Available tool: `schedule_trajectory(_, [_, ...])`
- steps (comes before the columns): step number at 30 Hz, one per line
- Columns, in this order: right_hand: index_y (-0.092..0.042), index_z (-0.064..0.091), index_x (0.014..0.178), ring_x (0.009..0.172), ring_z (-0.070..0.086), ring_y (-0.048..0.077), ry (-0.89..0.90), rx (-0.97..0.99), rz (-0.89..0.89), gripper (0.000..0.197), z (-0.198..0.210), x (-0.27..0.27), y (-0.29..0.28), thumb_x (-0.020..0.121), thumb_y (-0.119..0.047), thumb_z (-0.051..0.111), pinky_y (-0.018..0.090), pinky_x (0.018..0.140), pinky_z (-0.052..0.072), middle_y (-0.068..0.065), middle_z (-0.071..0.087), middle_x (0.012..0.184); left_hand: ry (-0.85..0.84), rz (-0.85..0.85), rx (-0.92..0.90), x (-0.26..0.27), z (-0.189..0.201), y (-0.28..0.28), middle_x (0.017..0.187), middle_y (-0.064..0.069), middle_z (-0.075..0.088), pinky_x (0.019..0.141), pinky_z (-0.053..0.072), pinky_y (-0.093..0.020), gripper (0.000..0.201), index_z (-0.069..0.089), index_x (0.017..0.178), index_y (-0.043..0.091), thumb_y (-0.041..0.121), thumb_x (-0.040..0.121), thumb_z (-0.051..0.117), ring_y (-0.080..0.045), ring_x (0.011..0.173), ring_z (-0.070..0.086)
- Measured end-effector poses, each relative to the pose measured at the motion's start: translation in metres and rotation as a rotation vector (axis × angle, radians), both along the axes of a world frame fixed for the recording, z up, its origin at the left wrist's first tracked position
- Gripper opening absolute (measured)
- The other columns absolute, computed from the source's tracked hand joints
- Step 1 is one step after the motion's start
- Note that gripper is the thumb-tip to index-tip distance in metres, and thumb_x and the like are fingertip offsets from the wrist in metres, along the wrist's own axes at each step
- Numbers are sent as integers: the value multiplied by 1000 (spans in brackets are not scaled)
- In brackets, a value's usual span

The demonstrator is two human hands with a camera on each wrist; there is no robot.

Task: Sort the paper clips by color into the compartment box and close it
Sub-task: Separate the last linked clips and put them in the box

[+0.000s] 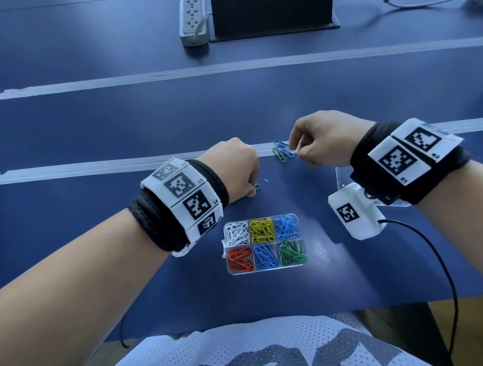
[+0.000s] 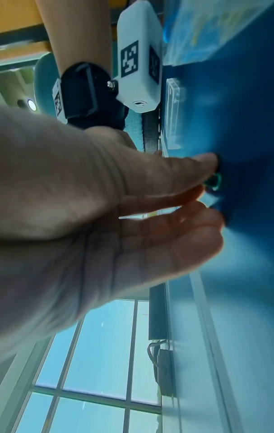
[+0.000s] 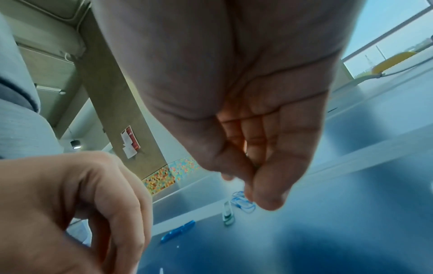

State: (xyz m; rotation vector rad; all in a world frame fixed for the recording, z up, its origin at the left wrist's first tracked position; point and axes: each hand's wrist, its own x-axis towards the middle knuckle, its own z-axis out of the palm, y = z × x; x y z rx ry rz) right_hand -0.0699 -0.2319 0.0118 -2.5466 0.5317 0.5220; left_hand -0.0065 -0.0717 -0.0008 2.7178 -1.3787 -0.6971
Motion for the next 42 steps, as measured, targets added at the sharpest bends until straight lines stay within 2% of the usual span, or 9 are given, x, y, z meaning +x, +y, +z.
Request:
schedule_trajectory(6, [-14,65,97,93,57,27,50,-96,44,25,-9,7,12,88,-23,43,33,81,49,4,63,90,-18,-8,-17,-4,0,-1,73,2,54,65,40,-25,9,58,69,26,22,77,59,-25,85,61])
schedule_trajectory(10, [-10,67,92,89,62,28,7,-200,76,29,-14,14,17,82,-37,64,30,72,49,7,61,83,42,50,-82,0,0,5,64,9,51,72,50,-28,6,64,75,20,21,76,58,-19,75,55])
schedule_trajectory(15, [-9,67,91,88,64,28,19,-223,86,21,-16,21,21,79,-27,68,29,69,50,7,63,85,138,102,-248,-2,12,15,58,14,55,68,45,-20,13,69,83,23,19,77,59,-1,57,49])
schedule_trajectory(20, [-9,67,85,82,61,27,-37,-204,38,26,-12,24,26,81,-35,64,28,63,43,6,61,79,207,91,-291,-12,18,25,73,6,68,68,47,-19,12,66,76,27,18,76,58,-1,64,56])
schedule_trajectory(26, [-10,57,72,74,57,29,-9,-290,84,13,-16,36,34,80,-16,64,27,59,42,5,51,66,188,17,-247,-30,21,28,72,3,55,65,39,-28,7,55,84,18,14,84,49,-18,68,47])
schedule_trajectory(29, [-9,56,69,63,53,26,-16,-322,105,13,-18,35,34,78,-15,64,24,51,40,4,48,63,207,-15,-259,-40,21,29,78,3,55,66,36,-26,9,52,87,20,14,87,45,-17,72,46])
schedule_trajectory(32, [-10,50,60,56,49,23,-25,-344,133,23,-19,29,34,78,-18,63,27,56,42,4,46,62,213,-53,-268,-48,19,29,80,7,55,67,34,-23,15,56,96,20,13,87,46,-13,74,44])
schedule_trajectory(38, [-8,66,87,87,62,31,-22,-298,187,22,-21,20,32,81,-29,62,33,71,52,8,64,87,247,-101,-305,-60,13,31,80,8,65,67,38,-18,16,63,92,22,12,85,52,-4,66,47])
schedule_trajectory(42, [-7,70,88,88,65,32,-36,-288,232,16,-22,18,30,81,-19,62,35,73,55,11,69,94,256,-123,-320,-65,15,27,79,8,69,60,35,-6,19,69,88,23,9,80,58,5,59,47])
